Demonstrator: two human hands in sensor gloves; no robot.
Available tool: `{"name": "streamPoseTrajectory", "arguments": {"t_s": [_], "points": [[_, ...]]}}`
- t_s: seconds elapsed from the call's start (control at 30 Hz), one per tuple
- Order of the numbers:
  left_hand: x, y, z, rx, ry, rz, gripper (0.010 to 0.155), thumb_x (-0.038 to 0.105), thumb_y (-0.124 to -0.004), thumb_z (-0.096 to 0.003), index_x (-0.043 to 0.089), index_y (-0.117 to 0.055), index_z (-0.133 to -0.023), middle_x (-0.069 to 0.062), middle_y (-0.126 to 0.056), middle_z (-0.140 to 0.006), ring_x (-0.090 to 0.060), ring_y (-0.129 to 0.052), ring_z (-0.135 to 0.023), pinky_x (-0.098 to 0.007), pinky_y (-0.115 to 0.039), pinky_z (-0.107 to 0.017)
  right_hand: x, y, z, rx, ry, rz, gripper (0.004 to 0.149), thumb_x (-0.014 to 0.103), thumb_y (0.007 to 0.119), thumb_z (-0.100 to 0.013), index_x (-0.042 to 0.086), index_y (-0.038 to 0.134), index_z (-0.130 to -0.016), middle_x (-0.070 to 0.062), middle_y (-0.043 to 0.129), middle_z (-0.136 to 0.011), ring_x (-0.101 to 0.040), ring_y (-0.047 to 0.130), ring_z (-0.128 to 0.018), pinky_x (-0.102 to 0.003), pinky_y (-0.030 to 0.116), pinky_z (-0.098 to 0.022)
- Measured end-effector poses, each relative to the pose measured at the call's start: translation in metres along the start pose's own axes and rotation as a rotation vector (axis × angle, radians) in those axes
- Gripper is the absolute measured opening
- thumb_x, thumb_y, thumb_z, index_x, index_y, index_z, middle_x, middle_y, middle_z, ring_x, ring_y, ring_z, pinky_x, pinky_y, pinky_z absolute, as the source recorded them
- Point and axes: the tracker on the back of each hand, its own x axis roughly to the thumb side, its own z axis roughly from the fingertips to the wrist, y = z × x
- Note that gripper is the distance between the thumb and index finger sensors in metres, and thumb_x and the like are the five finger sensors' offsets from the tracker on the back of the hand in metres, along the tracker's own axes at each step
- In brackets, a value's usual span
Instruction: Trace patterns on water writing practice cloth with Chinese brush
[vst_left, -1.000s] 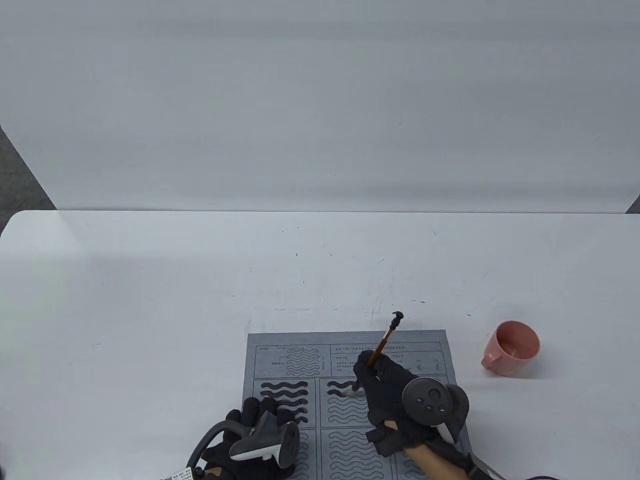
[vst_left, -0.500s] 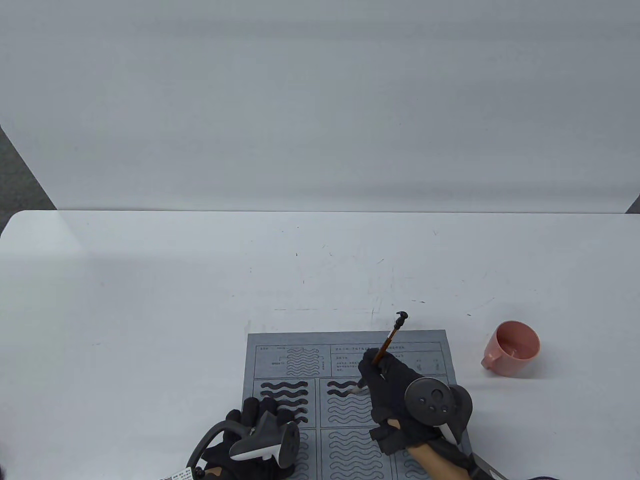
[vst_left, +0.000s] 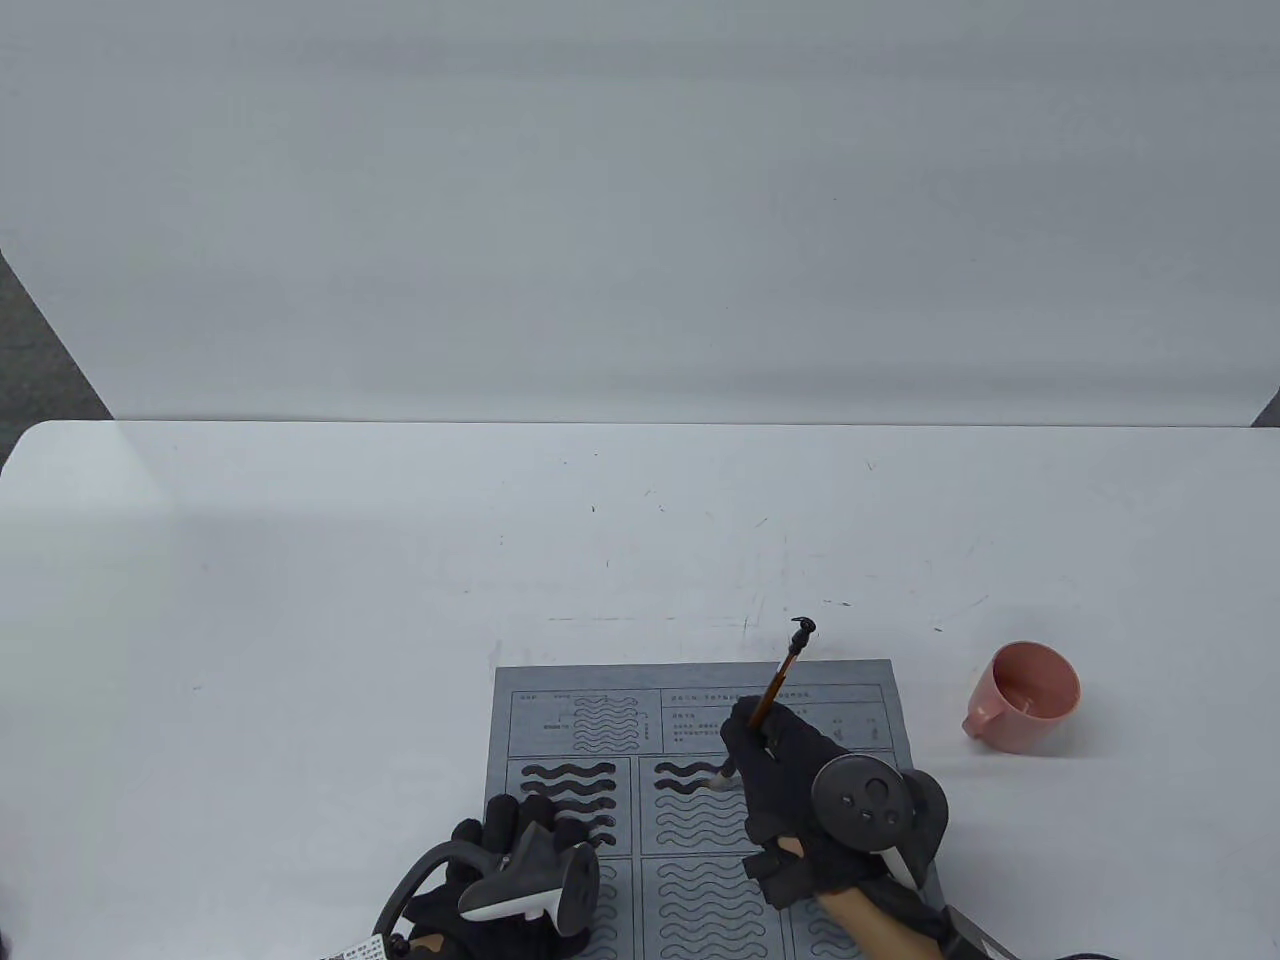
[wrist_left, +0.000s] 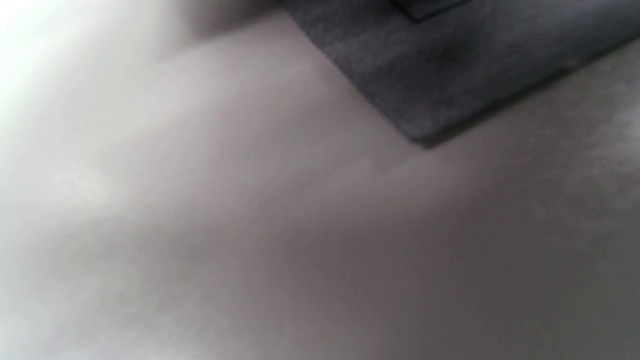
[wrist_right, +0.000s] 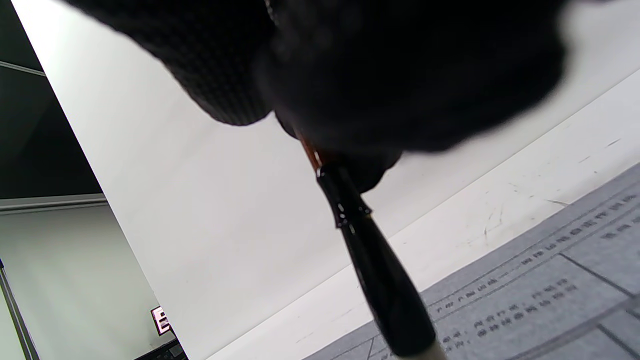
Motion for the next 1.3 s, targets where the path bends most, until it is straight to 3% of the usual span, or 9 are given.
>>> {"name": "streamPoseTrajectory", "arguments": {"t_s": [1.3], "points": [[0.0000,0.0000,0.0000,0.000,0.000,0.000,0.089,0.064,-0.030,-0.0350,0.029,0.033,-0.088,-0.016,0.034,-0.098,-0.052,0.021,-0.097,-0.072,-0.008,-0.074,-0.0041,-0.0077,-0.0021,-0.035,-0.010,0.087,0.038,0.031,0.086,-0.048,0.002,0.090,-0.072,-0.021,0.106,-0.058,-0.012,0.096,0.001,-0.034,0.080,0.013]]}}
